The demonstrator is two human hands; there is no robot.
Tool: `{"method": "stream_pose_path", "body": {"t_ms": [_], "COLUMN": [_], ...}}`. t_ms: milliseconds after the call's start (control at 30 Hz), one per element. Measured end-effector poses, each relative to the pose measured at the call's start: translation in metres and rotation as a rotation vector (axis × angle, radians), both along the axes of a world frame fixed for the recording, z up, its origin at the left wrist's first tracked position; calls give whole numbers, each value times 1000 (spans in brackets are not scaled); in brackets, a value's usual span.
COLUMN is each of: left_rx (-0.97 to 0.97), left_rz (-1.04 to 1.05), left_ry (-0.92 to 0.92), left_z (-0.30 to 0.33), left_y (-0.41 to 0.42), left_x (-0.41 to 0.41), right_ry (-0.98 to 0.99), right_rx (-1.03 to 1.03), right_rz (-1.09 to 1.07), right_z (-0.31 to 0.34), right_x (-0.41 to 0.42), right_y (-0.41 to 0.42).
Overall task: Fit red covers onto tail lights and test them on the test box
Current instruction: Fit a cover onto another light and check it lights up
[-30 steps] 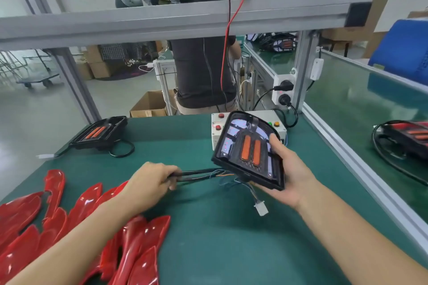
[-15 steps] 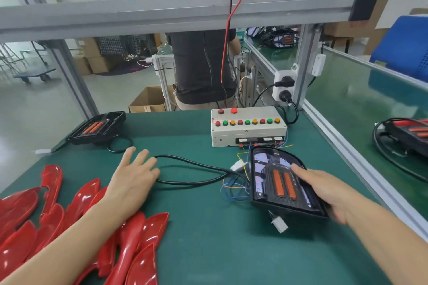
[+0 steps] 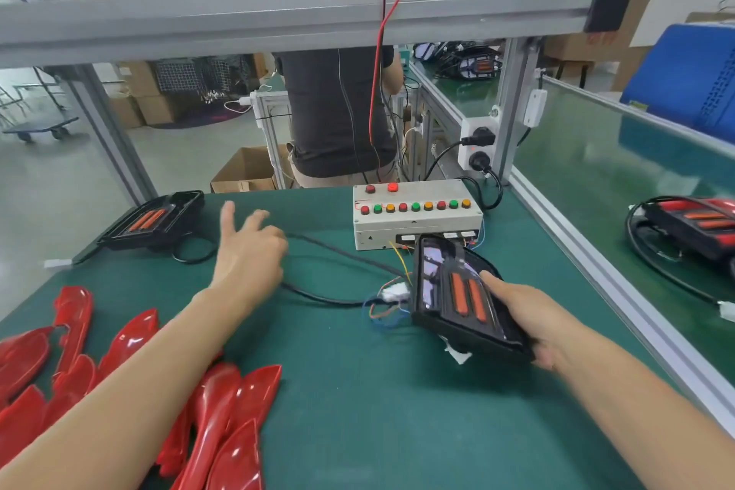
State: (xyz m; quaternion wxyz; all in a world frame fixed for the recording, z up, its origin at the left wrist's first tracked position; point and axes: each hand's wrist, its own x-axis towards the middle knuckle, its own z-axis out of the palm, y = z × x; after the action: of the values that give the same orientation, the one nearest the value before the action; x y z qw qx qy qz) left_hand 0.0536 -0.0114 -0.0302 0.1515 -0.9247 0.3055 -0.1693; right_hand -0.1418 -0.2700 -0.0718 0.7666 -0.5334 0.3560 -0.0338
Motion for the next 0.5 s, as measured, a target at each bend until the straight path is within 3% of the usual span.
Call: {"method": "stream_pose_path", "body": {"t_ms": [100,167,233,300,500], "left_rx": [-317,-476,-564,-545,-315], "left_rz": [-524,-771,-798,-765,-842], "left_ry": [17,198,450,558,242], "left_z": [-6,-14,-20,-26,-33], "left_y": [-18,-39,-58,-69,-75], "left_x": [-42,-74,-96,-107,-106], "right_ry": [-4,-14,-39,-65,-36], "right_rx": [-20,80,155,178,65], "right_rz": [8,-24,-75,-107,-39], "right_z": [-1,0,1,0,-1], "right_x": [-2,-2,-2,-3,-8], "right_y": [-3,-2,-4,-7,-9]}}
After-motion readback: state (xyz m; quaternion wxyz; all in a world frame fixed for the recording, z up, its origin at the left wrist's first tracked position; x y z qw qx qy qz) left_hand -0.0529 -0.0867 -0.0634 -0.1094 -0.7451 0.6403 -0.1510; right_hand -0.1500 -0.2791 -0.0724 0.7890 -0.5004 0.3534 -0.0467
